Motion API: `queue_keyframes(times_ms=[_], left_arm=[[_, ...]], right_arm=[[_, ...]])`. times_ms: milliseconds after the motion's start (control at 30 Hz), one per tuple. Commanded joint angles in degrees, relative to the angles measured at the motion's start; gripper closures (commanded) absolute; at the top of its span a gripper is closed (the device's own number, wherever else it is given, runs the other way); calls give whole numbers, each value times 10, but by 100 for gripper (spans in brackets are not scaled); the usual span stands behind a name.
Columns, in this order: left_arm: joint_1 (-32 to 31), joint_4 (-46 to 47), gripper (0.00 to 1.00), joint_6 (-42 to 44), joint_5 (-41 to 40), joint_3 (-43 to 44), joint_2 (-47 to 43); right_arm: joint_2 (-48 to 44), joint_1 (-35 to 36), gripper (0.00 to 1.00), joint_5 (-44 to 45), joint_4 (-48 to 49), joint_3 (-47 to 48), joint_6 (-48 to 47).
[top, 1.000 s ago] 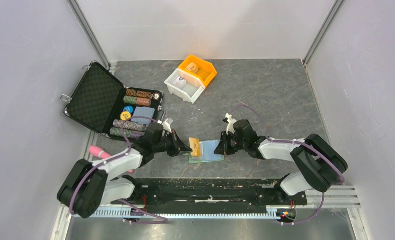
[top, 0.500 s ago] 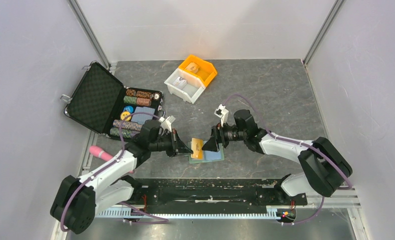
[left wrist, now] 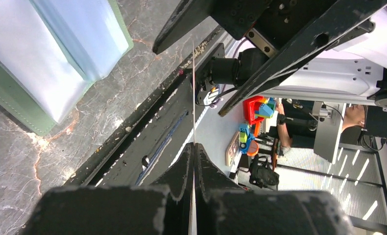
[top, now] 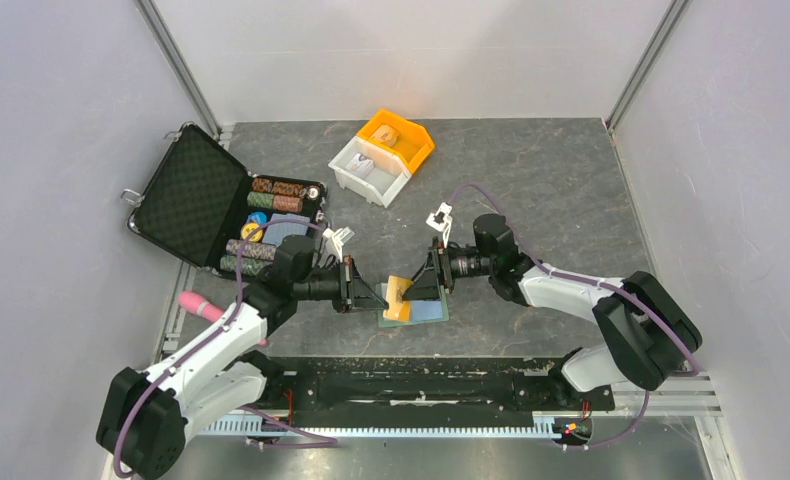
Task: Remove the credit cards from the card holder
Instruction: Place the credit card in the storage box.
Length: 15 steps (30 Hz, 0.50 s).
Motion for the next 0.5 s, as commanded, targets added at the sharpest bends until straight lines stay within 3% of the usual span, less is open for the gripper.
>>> queue_keyframes(times_ms=[0,100,267,333,400,467], left_arm=[[1,9,98,25,35,16,-16],[0,21,98,20,41,14,-17],[1,24,97,15,40,18,-12],[1,21,94,12,31,24,-15],[0,16,90,13,20,33,-18],[1,4,76,18,5,43,-19]], right_arm=[[3,-8,34,-46,151,-8,89],[13,-12,45,-58,203,-16,132],[12,-18,86,-51,221,-23,152],[6,-21,96,-46,217,-27,155],[-1,-22,100,-38,211,-29,159],[-11,-25,100,-24,208,-31,169]])
